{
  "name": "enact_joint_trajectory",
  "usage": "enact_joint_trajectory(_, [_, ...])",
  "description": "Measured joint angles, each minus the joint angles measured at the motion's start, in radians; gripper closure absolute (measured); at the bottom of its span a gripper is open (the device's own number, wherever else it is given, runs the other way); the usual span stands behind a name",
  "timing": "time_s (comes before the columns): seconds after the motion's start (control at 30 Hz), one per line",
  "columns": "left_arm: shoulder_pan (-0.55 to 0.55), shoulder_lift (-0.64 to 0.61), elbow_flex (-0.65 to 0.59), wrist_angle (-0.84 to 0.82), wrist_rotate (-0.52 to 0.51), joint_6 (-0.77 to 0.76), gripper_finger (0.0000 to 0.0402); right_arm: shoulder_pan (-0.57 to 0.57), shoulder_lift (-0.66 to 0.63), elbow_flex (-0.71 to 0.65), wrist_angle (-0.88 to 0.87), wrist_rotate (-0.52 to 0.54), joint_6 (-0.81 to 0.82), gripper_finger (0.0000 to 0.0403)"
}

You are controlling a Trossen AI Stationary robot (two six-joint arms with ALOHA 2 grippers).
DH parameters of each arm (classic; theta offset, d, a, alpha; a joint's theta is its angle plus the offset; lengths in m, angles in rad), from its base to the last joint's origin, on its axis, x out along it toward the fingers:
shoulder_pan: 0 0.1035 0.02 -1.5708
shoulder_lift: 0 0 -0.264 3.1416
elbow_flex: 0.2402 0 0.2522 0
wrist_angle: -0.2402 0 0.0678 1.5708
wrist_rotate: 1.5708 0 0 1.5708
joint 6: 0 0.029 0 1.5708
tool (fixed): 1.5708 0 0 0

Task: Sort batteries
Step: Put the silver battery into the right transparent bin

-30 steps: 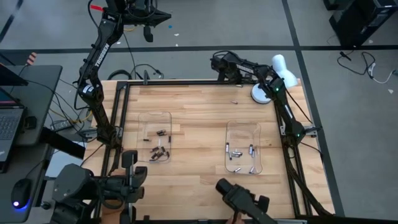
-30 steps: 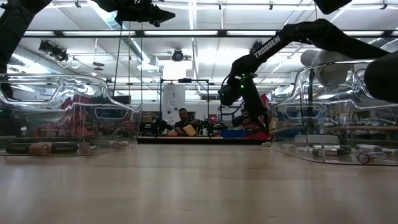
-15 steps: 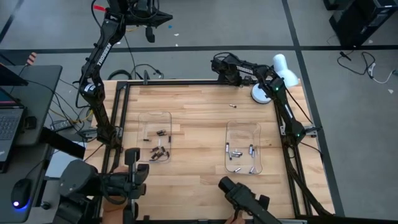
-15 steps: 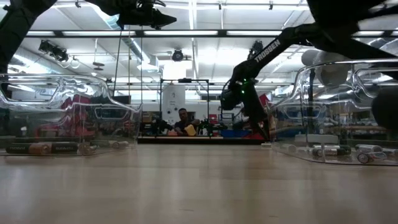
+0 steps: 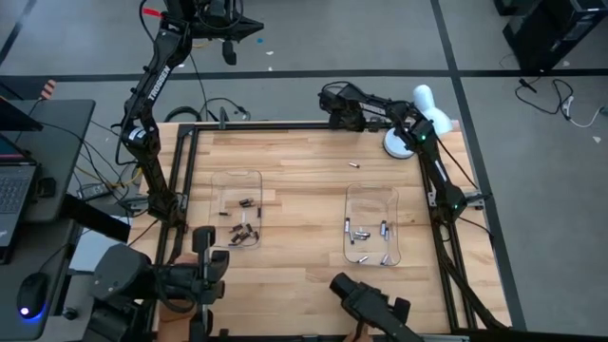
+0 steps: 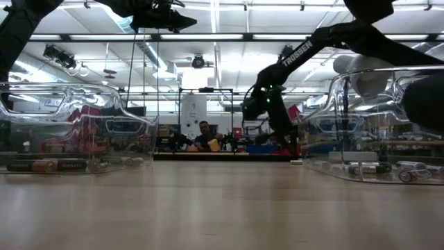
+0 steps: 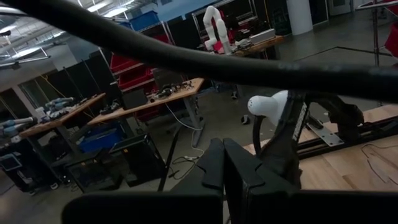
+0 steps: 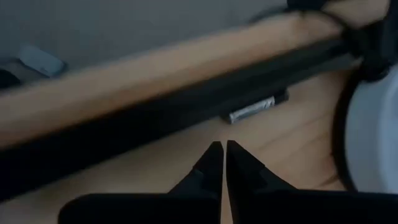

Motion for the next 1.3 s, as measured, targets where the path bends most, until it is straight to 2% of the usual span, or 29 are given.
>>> enact_joint_trajectory(0.2, [0.0,0.0,0.0,-0.001,0.0,0.0,0.0401,-0.036,-0.004,0.009,-0.014,0.038,0.009,0.0395])
enact_joint_trajectory(0.47, [0.0,0.0,0.0,-0.005,0.0,0.019,0.0401,-0.054,-0.008,-0.025,-0.002,0.036,0.01,0.0394])
enact_joint_trajectory(0.83, [0.0,0.0,0.0,-0.005,0.001,0.023,0.0401,-0.068,-0.012,-0.105,0.037,-0.041,-0.005,0.0393])
enact_joint_trajectory(1.0, [0.0,0.0,0.0,-0.003,0.001,0.023,0.0401,-0.041,0.0,-0.046,-0.041,0.04,0.057,0.0396])
enact_joint_trajectory(1.3, [0.0,0.0,0.0,-0.003,0.0,0.026,0.0401,-0.059,-0.003,-0.027,-0.11,0.097,0.106,0.0397])
